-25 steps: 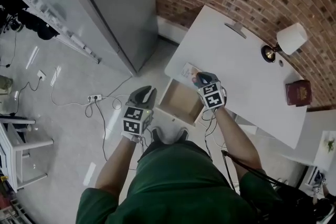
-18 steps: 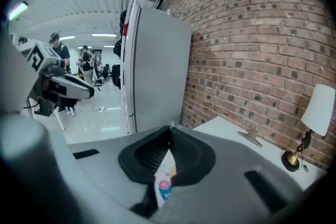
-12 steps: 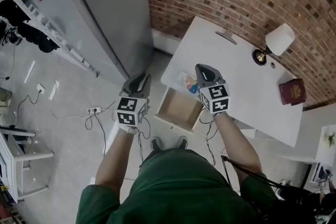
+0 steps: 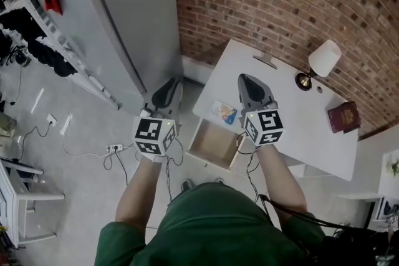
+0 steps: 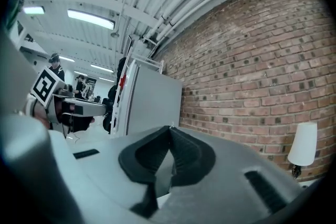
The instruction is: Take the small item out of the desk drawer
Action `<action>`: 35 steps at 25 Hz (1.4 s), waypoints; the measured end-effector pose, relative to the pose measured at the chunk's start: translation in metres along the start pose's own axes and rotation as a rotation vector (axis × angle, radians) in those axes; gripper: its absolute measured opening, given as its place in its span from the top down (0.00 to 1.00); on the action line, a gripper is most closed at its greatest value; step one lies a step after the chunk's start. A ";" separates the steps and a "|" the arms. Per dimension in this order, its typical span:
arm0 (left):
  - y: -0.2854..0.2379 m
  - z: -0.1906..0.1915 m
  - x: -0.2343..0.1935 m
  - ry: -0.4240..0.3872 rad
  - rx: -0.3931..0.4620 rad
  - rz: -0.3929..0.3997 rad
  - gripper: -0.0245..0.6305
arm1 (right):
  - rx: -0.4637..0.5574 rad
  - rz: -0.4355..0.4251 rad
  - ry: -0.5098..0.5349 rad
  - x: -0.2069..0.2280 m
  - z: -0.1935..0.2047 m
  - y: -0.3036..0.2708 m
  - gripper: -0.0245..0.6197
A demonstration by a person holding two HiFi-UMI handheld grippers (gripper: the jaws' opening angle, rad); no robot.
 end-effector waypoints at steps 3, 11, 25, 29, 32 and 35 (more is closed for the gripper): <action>0.008 -0.021 0.010 -0.014 0.067 0.009 0.89 | 0.048 0.021 0.009 -0.001 -0.020 0.011 0.95; 0.022 -0.036 0.012 -0.056 0.131 -0.056 0.93 | 0.102 0.032 0.021 -0.008 -0.037 0.026 0.96; 0.032 -0.019 0.007 -0.045 0.108 -0.059 0.94 | 0.102 0.025 0.004 -0.014 -0.032 0.028 0.96; 0.032 -0.015 0.007 -0.040 0.096 -0.064 0.94 | 0.102 0.023 0.003 -0.015 -0.030 0.027 0.96; 0.032 -0.013 0.005 -0.042 0.093 -0.068 0.94 | 0.104 0.024 0.003 -0.015 -0.030 0.026 0.96; 0.032 -0.013 0.003 -0.042 0.087 -0.073 0.94 | 0.102 0.025 0.002 -0.015 -0.031 0.026 0.96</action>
Point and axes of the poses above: the fingertips, and each gripper's own axes: y backward along the fingers, x to its right, z out of its underside, the point moved 6 cm from there along y, backward along the fingers, and after that the axes turned 6 degrees about -z, right-handed, at the moved point
